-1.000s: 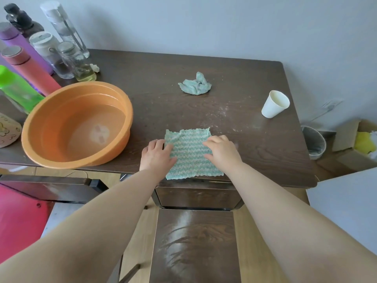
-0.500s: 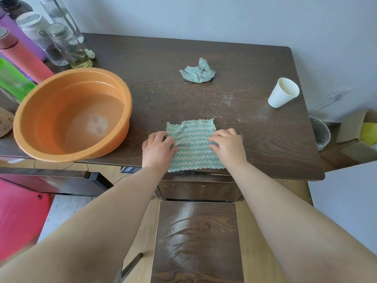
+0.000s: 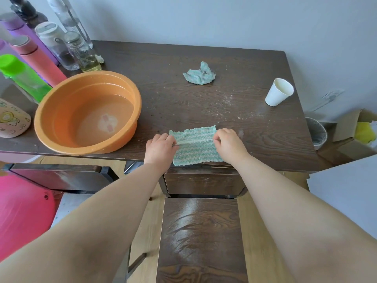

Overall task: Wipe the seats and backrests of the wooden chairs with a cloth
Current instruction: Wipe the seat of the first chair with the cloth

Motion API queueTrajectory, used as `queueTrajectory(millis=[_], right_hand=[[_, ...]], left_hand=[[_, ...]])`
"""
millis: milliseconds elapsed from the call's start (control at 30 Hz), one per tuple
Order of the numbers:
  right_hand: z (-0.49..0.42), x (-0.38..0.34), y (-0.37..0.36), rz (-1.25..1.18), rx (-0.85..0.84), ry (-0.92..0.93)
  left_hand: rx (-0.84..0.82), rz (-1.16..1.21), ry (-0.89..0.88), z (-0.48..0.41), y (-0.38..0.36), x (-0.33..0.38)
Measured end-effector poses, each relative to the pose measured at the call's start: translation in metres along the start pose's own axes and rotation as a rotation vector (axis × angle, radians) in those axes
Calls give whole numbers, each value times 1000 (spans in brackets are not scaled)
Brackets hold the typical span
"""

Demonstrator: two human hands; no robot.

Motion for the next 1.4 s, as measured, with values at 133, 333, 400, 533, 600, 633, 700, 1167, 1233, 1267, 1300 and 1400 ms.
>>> queueTrajectory(millis=[133,333,400,533,600,633,700,1167,1233,1267,1300,1400], right_hand=[[24,-12,13,-27,-21,-41],[73,-31,42,-105,44,-117],[93,-39,48,-122,42,-132],[134,-55,51,-125,37,-155],[156,-60,47,-129,44,-178],[167,-62,44,-135,52,-187],[190,-66,36,-151,62,-204],[306,-37,-82,-262,-181,-318],[313,-22,-102,-266,-223,-329],[316,-14,-112,-270,-241,-333],[317,-6,-120,-281,-255,-338],[324,18,-149,-323,-301,-351]], left_hand=[[-50,67,-22,21,19,4],[-131,227,-3,65,53,6],[-156,259,-29,80,60,6],[-157,287,-88,110,71,5],[-181,286,-112,128,71,4],[-196,284,-124,137,69,3],[-213,282,-143,157,65,2],[-486,254,-80,281,-37,-23],[-515,257,-46,290,-58,-24],[-526,263,-25,293,-68,-23],[-536,271,-3,296,-77,-22],[-564,293,68,309,-108,-21]])
Point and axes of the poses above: each hand's wrist, its own z-axis away from the middle knuckle, its own y-axis out of the back of the hand, x = y × z, the point moved 6 cm from there along -z, towards the middle knuckle, and after that the axes turned 8 degrees about -z, right-handed, at the moved point
